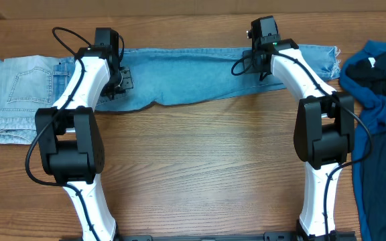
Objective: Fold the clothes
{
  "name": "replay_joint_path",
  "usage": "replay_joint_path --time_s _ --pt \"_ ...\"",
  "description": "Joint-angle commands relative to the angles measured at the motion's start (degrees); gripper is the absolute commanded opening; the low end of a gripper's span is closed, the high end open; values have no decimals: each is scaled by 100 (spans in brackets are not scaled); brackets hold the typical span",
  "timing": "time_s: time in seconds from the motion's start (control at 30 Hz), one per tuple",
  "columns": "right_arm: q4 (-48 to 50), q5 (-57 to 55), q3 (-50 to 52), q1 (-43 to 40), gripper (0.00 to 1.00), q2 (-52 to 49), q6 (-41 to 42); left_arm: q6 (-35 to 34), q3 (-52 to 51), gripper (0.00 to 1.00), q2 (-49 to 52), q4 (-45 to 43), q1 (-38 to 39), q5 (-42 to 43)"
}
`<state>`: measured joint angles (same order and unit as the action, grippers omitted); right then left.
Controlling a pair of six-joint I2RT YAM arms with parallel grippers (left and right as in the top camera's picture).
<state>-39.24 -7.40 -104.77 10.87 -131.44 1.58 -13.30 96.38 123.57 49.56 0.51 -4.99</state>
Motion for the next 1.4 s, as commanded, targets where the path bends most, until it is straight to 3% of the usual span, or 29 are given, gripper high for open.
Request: replay_joint_path --time_s 0.0,0.1,0.6,0.87,1.0,1.27,1.37 --pt "280 37 -13 -83 4 -205 363 46 83 5 85 61 4 -13" --pt "269 223 -13 -249 4 -225 789 46 83 5 85 55 -11 -13" --pt "-409 1600 -7 -378 4 -227 785 44 83 5 85 -20 -11 -11" --pt "798 927 951 -382 4 -238 782 44 83 4 85 -2 -11 -11" --pt "1480 -190 927 -389 4 -236 557 44 83 4 85 0 -11 -11" --pt "3891 -1631 925 -439 9 -236 269 46 83 4 85 17 -11 -39" --pt "3954 -1963 833 -673 12 -234 267 46 83 4 85 37 -11 -122"
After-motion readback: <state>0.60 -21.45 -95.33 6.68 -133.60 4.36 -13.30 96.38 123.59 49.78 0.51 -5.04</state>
